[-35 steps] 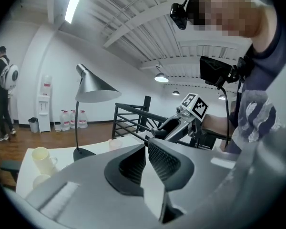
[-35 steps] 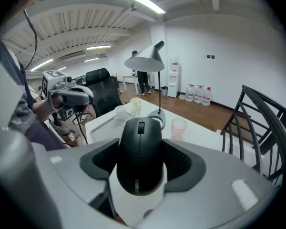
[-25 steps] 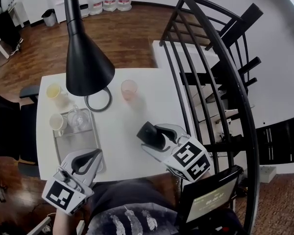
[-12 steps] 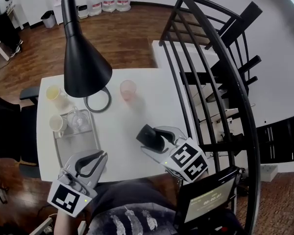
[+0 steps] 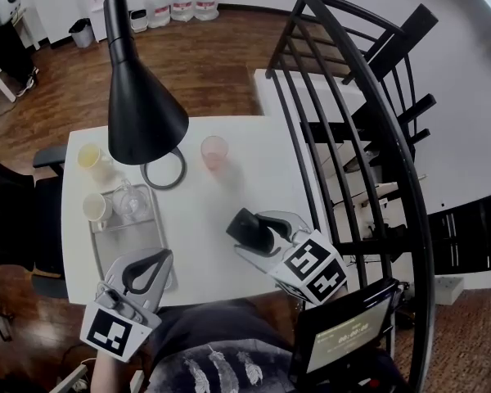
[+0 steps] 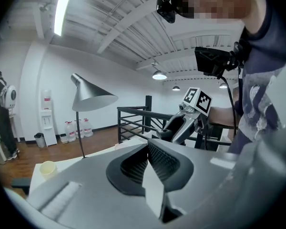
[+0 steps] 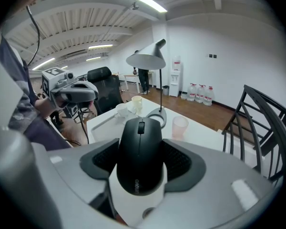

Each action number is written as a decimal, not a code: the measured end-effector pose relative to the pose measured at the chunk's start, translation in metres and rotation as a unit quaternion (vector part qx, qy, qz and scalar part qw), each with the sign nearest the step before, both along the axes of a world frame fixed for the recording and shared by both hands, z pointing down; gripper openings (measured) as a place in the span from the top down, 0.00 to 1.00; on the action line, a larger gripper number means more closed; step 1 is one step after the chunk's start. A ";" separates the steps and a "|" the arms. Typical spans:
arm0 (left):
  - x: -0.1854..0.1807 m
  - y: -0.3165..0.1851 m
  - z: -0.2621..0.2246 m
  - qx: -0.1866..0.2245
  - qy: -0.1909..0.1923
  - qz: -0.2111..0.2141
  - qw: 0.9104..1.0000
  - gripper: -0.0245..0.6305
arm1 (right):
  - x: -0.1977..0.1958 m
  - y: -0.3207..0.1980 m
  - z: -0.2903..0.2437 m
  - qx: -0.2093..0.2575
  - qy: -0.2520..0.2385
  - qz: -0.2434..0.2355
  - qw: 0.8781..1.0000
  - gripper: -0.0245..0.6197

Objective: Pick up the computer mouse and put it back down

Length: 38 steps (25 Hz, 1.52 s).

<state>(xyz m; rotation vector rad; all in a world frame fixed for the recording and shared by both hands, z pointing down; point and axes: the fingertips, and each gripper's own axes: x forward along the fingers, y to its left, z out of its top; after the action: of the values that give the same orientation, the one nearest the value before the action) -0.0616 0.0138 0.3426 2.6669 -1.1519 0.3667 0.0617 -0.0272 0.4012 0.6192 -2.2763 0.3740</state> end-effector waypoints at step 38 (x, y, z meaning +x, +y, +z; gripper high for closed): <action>-0.004 0.009 0.012 -0.015 0.001 -0.003 1.000 0.94 | 0.004 -0.006 0.001 0.007 0.003 0.012 1.000 0.51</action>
<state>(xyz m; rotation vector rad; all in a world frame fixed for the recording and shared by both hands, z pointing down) -0.0656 0.0231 0.3549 2.6370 -1.1459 0.3763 0.0655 -0.0333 0.4020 0.6559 -2.2696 0.3672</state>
